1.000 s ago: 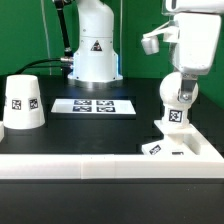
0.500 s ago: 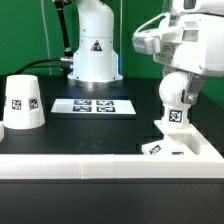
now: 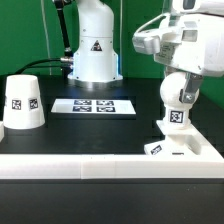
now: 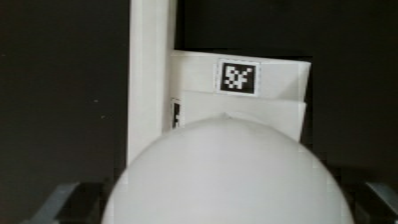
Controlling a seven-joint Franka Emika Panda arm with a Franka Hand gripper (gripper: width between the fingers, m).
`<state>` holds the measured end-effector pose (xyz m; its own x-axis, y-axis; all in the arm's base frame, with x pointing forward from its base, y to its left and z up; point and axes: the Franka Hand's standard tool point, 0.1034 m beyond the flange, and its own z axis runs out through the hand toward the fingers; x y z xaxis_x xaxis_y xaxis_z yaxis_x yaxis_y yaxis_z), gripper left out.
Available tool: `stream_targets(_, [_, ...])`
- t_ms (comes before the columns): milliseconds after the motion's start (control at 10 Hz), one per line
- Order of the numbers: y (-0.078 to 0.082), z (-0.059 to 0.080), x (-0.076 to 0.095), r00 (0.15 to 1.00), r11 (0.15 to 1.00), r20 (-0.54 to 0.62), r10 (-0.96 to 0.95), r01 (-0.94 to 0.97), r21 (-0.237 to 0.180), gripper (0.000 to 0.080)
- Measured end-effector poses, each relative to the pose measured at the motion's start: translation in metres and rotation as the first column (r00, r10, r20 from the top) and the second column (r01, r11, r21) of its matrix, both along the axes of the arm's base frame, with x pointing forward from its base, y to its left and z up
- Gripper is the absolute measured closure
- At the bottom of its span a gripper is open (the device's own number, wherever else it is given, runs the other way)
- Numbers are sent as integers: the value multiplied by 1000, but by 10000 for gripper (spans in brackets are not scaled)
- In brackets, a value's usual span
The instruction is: Assemble lamp
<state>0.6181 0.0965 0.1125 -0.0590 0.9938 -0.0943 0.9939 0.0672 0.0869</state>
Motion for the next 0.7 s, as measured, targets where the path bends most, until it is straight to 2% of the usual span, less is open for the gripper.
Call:
stream_targets(100, [0,0,0,1000,1000,1,-13,13,1,222])
stream_targets(300, [-2,1,-4,976,977,39,-212,211,41,222])
stream_targets(600, [-2,-1,-8,833,832,55,-551,544,105,220])
stream_targets(700, [-3,-1,-8,759,758,52,-649,640,122,220])
